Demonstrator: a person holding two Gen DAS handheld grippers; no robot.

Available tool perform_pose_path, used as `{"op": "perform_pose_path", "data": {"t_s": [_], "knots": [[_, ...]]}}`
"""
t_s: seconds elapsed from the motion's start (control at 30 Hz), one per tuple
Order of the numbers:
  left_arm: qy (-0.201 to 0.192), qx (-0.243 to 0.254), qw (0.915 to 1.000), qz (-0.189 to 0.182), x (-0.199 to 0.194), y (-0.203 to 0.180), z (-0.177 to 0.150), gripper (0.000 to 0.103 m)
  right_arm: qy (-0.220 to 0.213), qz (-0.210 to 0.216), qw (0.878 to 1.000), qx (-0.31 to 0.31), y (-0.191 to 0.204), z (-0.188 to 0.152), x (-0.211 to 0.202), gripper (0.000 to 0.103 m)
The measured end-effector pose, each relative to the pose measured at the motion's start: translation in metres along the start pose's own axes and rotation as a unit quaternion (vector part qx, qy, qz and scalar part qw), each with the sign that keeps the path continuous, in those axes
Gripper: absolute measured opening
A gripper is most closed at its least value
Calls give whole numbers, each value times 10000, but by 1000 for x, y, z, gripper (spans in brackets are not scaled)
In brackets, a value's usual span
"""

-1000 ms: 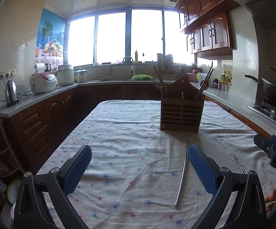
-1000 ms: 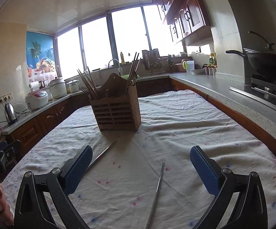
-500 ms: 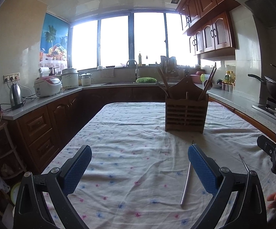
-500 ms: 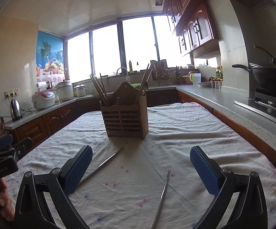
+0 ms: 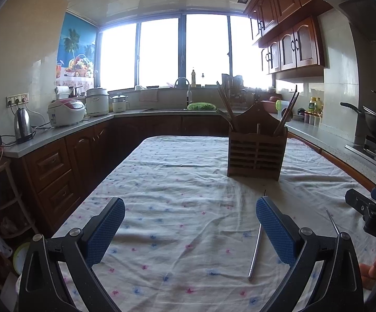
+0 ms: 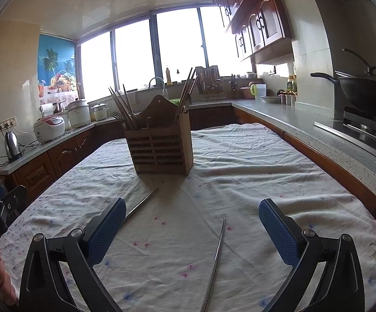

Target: Organize utensils

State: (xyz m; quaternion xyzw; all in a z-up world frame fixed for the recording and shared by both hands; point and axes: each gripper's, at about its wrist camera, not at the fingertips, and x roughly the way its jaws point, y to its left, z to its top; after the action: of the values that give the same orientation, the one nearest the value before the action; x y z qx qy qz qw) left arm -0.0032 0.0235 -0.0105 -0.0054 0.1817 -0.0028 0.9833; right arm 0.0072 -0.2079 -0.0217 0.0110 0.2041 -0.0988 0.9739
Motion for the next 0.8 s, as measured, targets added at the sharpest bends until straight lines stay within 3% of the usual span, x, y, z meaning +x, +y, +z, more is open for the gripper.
{"op": "perform_pose_path", "data": {"t_s": [0.8], "knots": [[19,-15,10000,2,-2,-2,0,102,-42,190,9998,-11,3,0,-2,103]]}}
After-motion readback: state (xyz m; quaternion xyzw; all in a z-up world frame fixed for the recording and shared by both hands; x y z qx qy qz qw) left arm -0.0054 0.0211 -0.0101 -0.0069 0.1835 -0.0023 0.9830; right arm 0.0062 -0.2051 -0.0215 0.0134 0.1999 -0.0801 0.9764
